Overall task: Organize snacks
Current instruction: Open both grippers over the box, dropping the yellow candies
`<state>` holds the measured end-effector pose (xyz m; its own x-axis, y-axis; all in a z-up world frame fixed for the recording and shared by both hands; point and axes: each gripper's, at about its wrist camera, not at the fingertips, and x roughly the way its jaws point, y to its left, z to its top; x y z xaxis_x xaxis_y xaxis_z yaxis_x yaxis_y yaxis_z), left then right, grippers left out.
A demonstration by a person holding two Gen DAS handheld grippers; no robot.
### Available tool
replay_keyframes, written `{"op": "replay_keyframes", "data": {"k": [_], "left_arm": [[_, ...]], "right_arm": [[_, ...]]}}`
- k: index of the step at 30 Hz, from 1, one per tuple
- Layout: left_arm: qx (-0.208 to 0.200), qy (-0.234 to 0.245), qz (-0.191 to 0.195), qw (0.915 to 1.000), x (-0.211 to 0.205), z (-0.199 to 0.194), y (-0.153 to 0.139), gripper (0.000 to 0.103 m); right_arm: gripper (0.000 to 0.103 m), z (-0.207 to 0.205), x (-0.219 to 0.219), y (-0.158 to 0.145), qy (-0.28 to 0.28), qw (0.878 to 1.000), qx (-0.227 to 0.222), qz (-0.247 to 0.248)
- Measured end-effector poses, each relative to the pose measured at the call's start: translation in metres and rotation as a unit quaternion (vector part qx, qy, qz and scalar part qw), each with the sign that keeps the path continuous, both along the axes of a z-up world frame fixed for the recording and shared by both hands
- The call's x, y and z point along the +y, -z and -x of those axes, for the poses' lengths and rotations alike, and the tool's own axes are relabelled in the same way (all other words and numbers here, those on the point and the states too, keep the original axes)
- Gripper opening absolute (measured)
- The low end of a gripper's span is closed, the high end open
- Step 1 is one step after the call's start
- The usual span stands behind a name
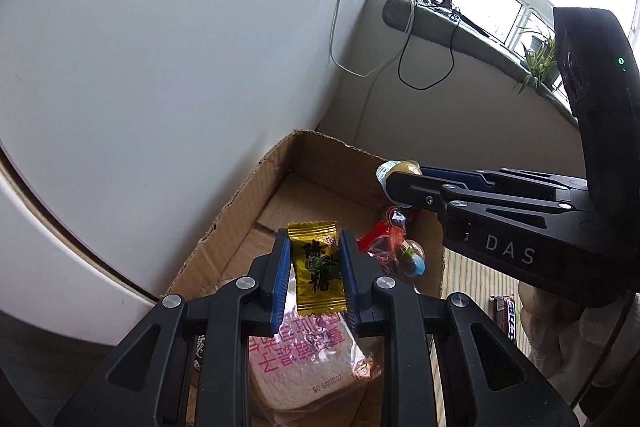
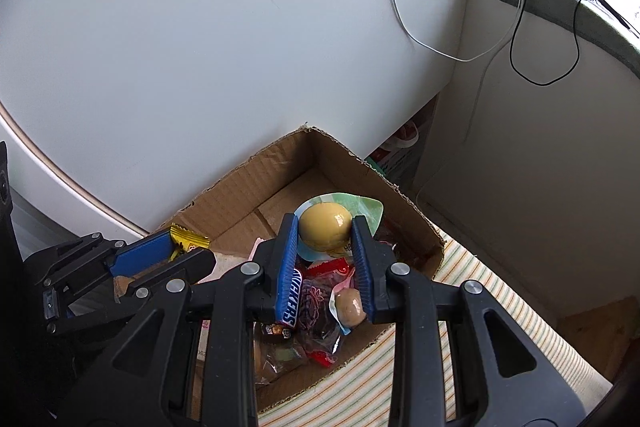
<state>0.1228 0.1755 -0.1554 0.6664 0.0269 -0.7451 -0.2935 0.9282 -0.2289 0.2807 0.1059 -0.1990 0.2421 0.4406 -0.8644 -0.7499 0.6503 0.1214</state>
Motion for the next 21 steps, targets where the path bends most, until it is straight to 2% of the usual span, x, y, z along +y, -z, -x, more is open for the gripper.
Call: {"op": "replay_keyframes", "data": {"k": [6, 8, 9, 10, 12, 21], "left_arm": [[0.003, -0.003, -0.001, 1.0000, 0.003, -0.002, 0.002, 0.022], [0.005, -0.002, -0.002, 1.0000, 0.002, -0.002, 0.003, 0.022], [0.008, 0.000, -0.001, 1.0000, 0.002, -0.003, 0.003, 0.024], [0.011, 0.002, -0.002, 0.9999, 0.001, -0.003, 0.004, 0.029], [0.008, -0.002, -0.009, 0.9999, 0.000, -0.001, 0.002, 0.033], [-0.006, -0.003, -0.014, 0.9999, -0.009, 0.004, -0.009, 0.033]], "right_arm": [[0.030, 0.001, 0.004, 0.005, 0.002, 1.000, -0.002, -0.002], [0.047, 0.001, 0.002, 0.004, 0.005, 1.000, -0.002, -0.005], [0.059, 0.001, 0.000, 0.001, 0.009, 1.000, -0.005, -0.010], [0.061, 0.000, -0.002, -0.001, 0.013, 1.000, -0.007, -0.016], [0.061, -0.002, -0.007, -0.004, 0.019, 1.000, -0.001, -0.024], [0.061, -0.003, -0.059, -0.023, 0.051, 0.998, -0.004, -0.040]]}}
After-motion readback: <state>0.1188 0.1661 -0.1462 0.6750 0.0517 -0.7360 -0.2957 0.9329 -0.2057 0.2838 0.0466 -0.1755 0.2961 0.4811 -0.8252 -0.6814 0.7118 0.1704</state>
